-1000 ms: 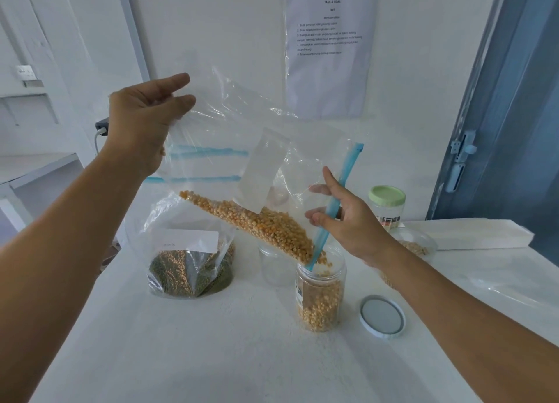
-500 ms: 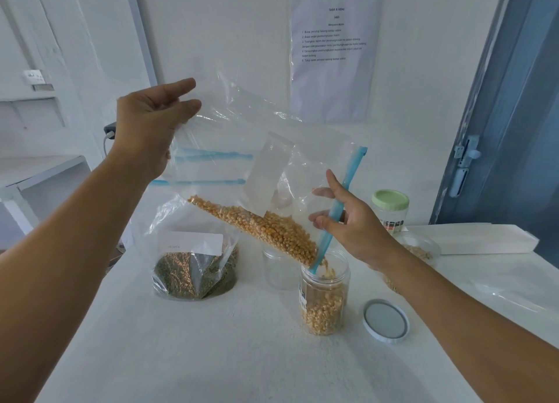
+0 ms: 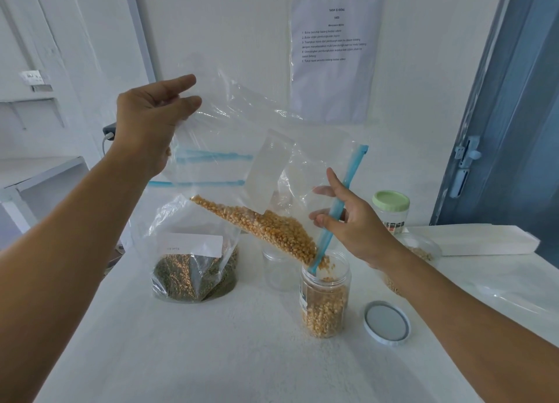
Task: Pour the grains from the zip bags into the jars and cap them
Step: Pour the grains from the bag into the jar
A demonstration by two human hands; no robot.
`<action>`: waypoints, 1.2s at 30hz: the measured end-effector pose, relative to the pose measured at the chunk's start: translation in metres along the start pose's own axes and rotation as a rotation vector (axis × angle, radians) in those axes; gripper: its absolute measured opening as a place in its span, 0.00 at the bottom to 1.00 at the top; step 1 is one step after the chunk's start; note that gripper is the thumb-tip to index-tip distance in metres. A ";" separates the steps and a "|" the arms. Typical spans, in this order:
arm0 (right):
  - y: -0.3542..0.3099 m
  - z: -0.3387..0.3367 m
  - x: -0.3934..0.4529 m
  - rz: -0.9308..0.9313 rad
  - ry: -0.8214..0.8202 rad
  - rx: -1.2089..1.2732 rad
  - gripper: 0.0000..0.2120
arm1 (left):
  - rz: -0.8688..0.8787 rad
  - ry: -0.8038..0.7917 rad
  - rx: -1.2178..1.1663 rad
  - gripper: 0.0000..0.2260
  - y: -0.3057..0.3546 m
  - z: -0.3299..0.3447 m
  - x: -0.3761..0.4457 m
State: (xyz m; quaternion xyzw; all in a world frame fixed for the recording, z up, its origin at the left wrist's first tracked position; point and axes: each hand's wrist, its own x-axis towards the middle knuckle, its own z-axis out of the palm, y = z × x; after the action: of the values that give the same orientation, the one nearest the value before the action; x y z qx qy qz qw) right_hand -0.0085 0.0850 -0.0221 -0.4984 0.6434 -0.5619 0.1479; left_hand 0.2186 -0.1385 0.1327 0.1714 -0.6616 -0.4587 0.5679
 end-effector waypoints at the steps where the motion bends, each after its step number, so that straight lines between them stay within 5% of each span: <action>1: 0.000 0.000 0.000 0.000 0.003 0.000 0.40 | 0.002 -0.002 0.001 0.17 0.000 0.001 0.001; 36: 0.004 -0.006 -0.004 -0.016 0.061 -0.008 0.38 | 0.028 -0.029 0.038 0.16 0.003 0.014 0.002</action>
State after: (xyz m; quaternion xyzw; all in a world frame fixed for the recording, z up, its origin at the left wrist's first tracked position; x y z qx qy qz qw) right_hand -0.0135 0.0913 -0.0248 -0.4869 0.6458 -0.5754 0.1216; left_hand 0.2062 -0.1328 0.1368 0.1661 -0.6806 -0.4405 0.5614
